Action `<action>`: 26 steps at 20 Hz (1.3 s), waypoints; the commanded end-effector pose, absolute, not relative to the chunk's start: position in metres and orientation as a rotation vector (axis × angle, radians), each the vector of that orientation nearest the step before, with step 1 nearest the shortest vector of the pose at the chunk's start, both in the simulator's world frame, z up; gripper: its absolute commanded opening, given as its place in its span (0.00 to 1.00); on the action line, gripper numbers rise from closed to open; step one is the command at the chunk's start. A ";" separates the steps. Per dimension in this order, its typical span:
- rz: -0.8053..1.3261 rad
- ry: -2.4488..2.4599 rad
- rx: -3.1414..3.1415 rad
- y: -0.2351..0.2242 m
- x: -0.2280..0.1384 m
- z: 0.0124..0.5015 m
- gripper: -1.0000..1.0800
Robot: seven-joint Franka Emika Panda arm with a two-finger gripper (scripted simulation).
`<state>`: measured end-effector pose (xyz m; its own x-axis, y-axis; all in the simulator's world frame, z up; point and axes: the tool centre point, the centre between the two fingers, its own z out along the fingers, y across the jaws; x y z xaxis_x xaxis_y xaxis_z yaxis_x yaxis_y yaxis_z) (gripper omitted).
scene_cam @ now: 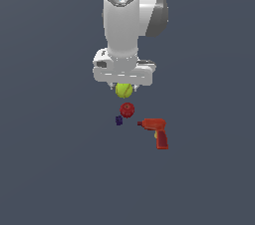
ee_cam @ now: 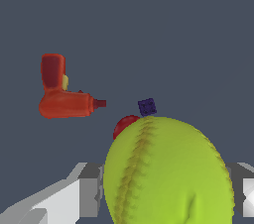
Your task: Pick up a designated object from a clutter of objects.
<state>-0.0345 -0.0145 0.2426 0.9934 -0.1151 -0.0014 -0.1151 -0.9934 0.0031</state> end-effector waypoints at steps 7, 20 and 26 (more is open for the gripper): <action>0.000 -0.181 3.130 0.062 -0.068 0.312 0.00; 0.000 -0.180 3.134 0.152 -0.103 0.392 0.00; 0.000 -0.181 3.136 0.167 -0.107 0.406 0.00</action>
<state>-0.1066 0.1641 0.4026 0.9935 -0.1137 -0.0006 -0.1137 -0.9935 0.0010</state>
